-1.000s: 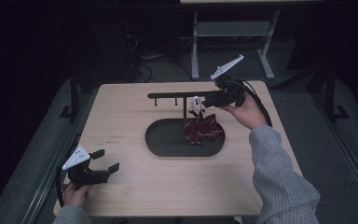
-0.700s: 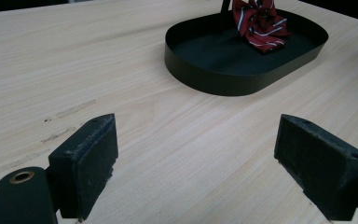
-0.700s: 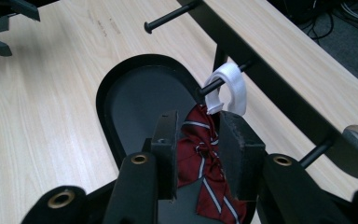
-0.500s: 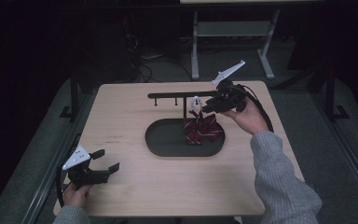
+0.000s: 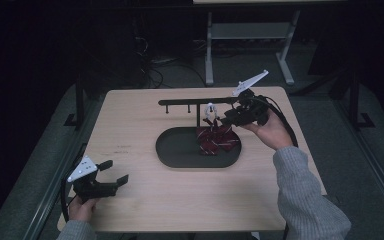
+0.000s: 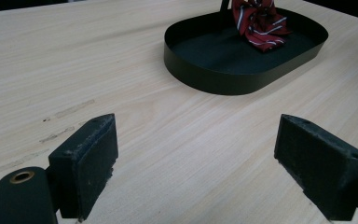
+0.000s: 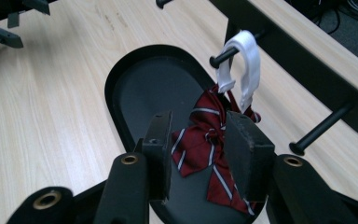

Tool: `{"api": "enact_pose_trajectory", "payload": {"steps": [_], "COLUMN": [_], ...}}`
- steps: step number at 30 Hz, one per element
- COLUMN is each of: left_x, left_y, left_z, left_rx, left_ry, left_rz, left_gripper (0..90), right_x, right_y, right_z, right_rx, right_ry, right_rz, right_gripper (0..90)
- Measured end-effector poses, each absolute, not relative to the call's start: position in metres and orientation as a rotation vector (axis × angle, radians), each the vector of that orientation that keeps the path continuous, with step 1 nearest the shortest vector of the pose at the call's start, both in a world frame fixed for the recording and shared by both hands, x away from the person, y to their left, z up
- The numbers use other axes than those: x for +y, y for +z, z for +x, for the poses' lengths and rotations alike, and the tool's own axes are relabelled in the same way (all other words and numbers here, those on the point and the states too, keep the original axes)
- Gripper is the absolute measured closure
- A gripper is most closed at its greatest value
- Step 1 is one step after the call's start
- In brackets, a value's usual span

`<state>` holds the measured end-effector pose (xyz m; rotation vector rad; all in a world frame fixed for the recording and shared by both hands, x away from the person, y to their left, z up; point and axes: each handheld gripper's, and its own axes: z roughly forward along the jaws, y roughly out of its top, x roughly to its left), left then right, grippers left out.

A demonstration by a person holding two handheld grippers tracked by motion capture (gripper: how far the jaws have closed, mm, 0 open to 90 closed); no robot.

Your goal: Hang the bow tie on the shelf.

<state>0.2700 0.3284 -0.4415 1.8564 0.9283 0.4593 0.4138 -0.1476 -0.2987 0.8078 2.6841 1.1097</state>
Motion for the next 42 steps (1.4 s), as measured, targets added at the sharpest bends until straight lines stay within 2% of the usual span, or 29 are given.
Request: {"api": "enact_pose_trajectory", "payload": {"steps": [42], "left_x": [0.328], "left_y": [-0.441], "left_z": [0.269], "left_rx": [0.930], "left_ry": [0.459], "left_rz": [1.860], "left_gripper": [12.9], "right_x": [-0.170], "right_y": [-0.322], "right_z": [0.380], "right_rx": [2.682], "right_ry": [1.170], "right_rz": [0.831], "right_gripper": [51.0]}}
